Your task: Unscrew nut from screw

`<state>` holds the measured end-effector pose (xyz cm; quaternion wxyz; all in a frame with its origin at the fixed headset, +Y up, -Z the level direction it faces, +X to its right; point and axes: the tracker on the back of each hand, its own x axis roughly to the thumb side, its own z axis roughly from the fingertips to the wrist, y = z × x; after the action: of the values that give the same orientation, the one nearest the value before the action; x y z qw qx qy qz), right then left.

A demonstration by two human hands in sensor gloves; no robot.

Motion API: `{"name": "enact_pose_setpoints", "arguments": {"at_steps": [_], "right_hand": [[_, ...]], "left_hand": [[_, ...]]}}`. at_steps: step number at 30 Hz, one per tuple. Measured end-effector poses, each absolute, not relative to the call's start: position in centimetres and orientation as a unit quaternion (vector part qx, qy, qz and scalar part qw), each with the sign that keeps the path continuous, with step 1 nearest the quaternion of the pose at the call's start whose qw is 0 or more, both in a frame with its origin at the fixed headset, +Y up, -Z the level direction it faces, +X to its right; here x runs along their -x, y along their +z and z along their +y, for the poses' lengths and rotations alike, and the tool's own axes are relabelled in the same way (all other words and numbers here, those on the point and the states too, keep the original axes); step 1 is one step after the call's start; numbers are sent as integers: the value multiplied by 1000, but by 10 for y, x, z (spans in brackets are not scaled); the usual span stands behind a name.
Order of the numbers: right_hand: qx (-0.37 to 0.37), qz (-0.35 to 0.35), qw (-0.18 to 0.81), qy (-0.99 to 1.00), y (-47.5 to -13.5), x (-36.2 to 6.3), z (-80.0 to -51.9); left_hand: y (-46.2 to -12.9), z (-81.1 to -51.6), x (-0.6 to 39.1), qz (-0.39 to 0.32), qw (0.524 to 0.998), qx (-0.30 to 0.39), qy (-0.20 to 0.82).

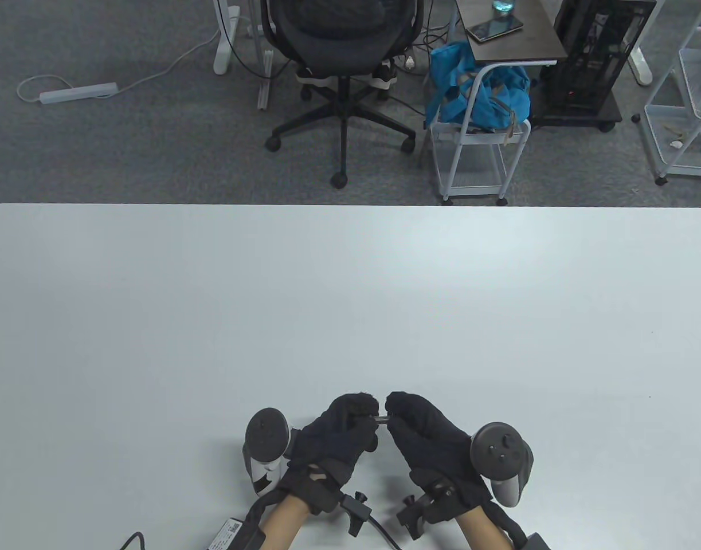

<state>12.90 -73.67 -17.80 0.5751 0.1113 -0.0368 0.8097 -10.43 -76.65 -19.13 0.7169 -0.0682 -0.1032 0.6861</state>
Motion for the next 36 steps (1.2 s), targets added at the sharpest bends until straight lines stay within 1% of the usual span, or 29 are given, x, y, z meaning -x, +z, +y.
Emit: {"name": "enact_pose_setpoints", "arguments": {"at_steps": [9, 11, 14, 15, 18, 19, 20, 22, 24, 27, 29, 31, 33, 36], "right_hand": [[-90, -58, 574, 812, -178, -134, -734], [-84, -73, 563, 819, -177, -138, -728], [-83, -104, 550, 824, -179, -148, -710], [-82, -122, 536, 831, -181, -153, -700], [-67, -140, 474, 867, -190, -163, -681], [-62, -141, 454, 877, -194, -165, -677], [-58, -141, 414, 897, -201, -169, -673], [-62, -132, 366, 919, -215, -171, -672], [-70, -106, 282, 951, -235, -173, -676], [-50, -92, 173, 979, -263, -178, -691], [-33, -73, 139, 987, -278, -183, -705], [-22, -55, 135, 989, -289, -187, -718], [-1, -35, 115, 993, -302, -193, -739], [1, -12, 76, 997, -312, -197, -754]], "left_hand": [[-191, -766, 107, -92, 706, 60, 700], [-190, -765, 108, -87, 701, 55, 706], [-190, -763, 110, -81, 691, 49, 716], [-190, -763, 111, -81, 691, 49, 717], [-191, -762, 112, -82, 688, 48, 719], [-191, -762, 111, -83, 687, 48, 720], [-191, -761, 111, -85, 687, 47, 720], [-192, -760, 110, -87, 686, 48, 721], [-192, -758, 110, -85, 683, 41, 724], [-191, -753, 112, -92, 681, 36, 726], [-190, -751, 114, -91, 676, 34, 730], [-190, -748, 116, -93, 675, 30, 732], [-190, -745, 120, -95, 677, 20, 730], [-190, -746, 124, -88, 674, 17, 733]]}}
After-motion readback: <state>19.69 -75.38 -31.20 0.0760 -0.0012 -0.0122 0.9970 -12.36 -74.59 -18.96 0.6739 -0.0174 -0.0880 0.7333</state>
